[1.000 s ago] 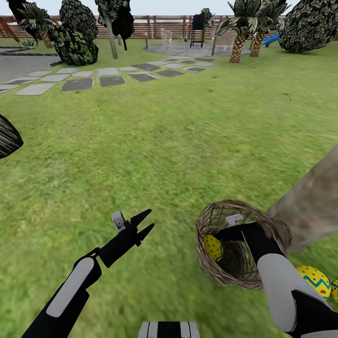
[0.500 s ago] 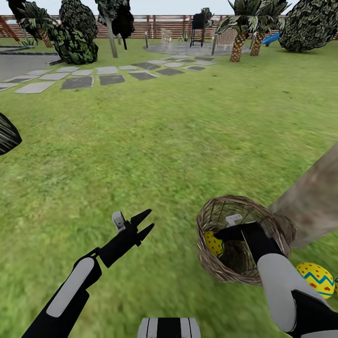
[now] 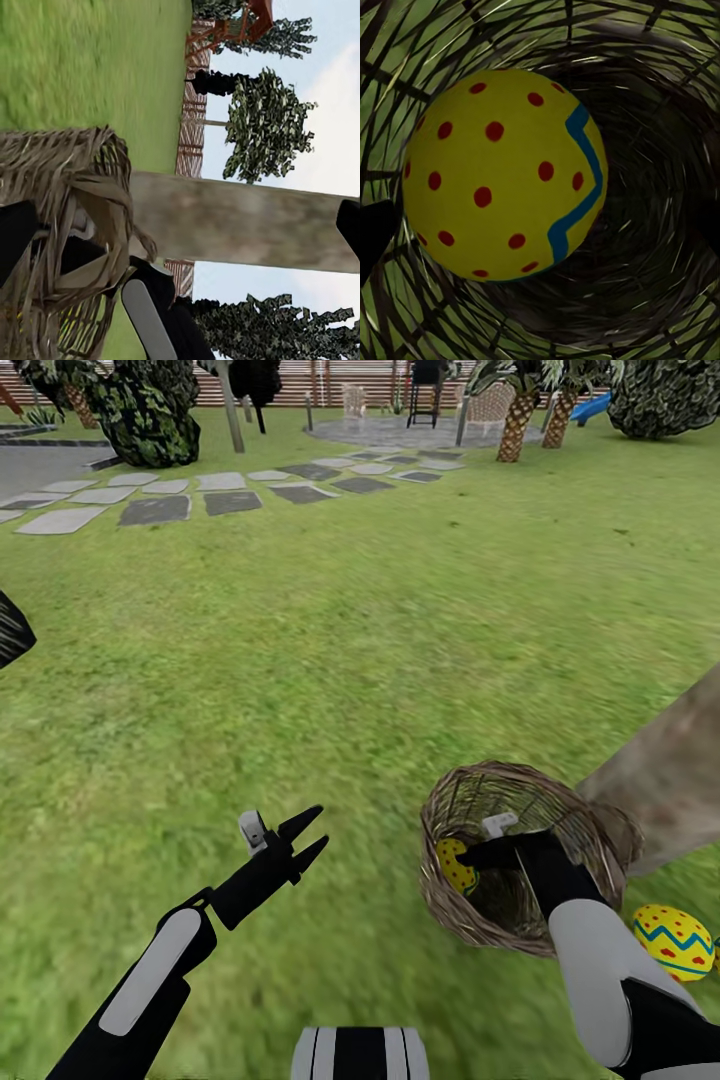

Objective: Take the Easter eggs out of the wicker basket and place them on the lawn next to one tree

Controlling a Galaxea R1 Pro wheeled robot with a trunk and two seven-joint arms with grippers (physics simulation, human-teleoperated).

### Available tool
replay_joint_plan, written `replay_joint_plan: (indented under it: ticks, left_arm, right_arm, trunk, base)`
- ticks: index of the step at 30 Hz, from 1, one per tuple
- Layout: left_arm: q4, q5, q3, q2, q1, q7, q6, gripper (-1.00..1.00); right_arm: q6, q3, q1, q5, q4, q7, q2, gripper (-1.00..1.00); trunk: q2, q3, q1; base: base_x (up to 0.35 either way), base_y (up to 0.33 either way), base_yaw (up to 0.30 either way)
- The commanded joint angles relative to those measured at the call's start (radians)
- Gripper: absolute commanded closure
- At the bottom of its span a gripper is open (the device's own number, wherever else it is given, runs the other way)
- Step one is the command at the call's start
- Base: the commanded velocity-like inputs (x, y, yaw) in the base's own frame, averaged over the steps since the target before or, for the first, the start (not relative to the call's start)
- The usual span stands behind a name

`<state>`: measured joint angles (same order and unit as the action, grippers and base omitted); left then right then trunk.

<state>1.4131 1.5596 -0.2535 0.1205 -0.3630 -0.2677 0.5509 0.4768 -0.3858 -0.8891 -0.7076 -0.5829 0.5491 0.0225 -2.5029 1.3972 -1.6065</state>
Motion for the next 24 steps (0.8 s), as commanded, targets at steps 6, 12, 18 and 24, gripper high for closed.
replay_joint_plan:
  ticks: [6, 12, 18, 24]
  left_arm:
    - [-0.001, 0.007, -0.001, 0.001, -0.001, -0.001, 0.003, -1.00]
    - [-0.003, 0.008, -0.001, 0.001, -0.001, -0.001, 0.003, -1.00]
    - [-0.003, 0.008, -0.001, 0.001, -0.001, -0.001, 0.003, -1.00]
    - [-0.003, 0.008, -0.001, 0.001, -0.001, -0.001, 0.003, -1.00]
  right_arm:
    - [-0.010, -0.005, -0.001, -0.010, -0.013, 0.007, -0.001, -1.00]
    - [-0.019, -0.005, -0.001, -0.010, -0.022, 0.006, -0.004, -1.00]
    - [-0.019, -0.005, -0.001, -0.010, -0.022, 0.007, -0.005, -1.00]
    - [-0.015, -0.007, -0.001, -0.015, -0.020, 0.000, -0.006, -1.00]
  trunk:
    - [-0.001, 0.005, 0.000]
    - [-0.001, 0.005, 0.000]
    - [-0.001, 0.005, 0.000]
    - [-0.001, 0.005, 0.000]
  base:
    - [0.000, 0.000, 0.000]
    - [0.072, 0.000, 0.000]
    - [0.289, 0.000, 0.000]
    - [0.051, 0.000, 0.000]
